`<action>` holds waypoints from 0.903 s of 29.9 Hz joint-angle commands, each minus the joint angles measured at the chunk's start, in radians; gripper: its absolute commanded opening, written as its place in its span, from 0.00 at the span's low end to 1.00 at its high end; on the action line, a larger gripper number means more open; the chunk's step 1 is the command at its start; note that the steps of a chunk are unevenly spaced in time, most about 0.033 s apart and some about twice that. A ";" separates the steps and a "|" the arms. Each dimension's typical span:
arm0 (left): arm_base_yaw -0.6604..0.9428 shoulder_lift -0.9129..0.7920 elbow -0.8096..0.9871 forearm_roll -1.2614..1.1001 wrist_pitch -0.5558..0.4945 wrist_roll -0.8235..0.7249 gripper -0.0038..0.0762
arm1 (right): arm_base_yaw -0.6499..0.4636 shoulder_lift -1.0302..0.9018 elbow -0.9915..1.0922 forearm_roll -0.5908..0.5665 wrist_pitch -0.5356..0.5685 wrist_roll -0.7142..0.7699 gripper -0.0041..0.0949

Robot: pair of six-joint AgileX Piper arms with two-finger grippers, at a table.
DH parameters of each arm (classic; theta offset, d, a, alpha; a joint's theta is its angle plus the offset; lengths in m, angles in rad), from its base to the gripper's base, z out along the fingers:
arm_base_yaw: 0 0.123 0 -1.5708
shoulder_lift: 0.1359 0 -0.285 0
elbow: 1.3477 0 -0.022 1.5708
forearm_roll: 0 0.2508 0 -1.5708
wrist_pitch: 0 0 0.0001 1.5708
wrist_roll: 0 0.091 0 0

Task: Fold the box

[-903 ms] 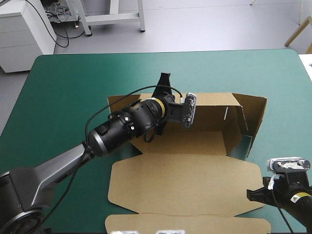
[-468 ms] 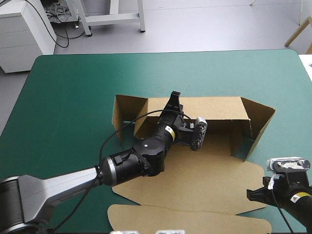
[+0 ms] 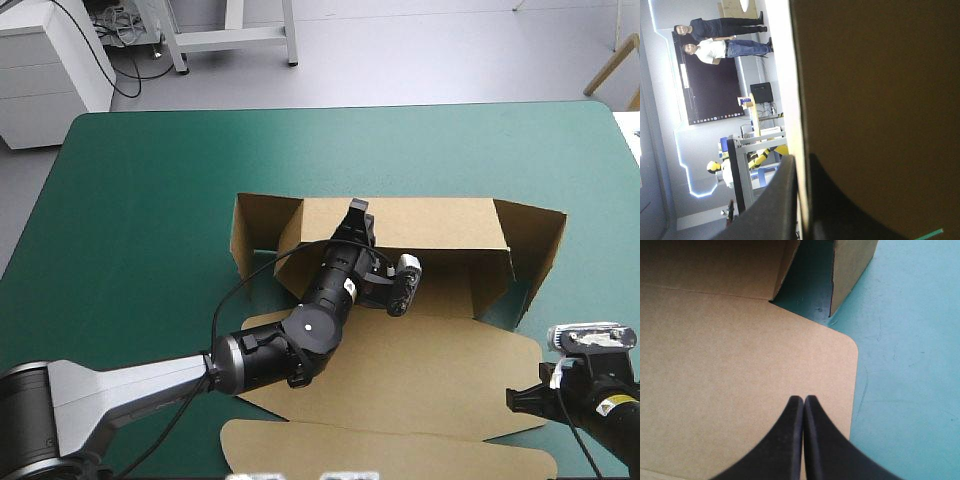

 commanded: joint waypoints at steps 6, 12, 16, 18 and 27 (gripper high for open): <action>-0.012 -0.019 -0.010 0.073 0.036 -0.067 0.04 | 0.000 0.006 -0.022 -0.047 -0.050 -0.004 0.02; -0.012 -0.019 -0.010 0.077 0.031 -0.067 0.04 | 0.000 0.006 -0.020 -0.049 -0.046 -0.004 0.19; -0.012 -0.019 -0.010 0.081 0.031 -0.067 0.04 | 0.000 0.006 -0.016 -0.052 -0.042 0.003 0.46; -0.012 -0.019 -0.010 0.081 0.031 -0.067 0.04 | 0.000 0.006 -0.016 -0.053 -0.042 0.005 0.60; -0.012 -0.019 -0.010 0.086 0.031 -0.116 0.04 | 0.000 0.006 -0.016 -0.054 -0.042 0.007 0.84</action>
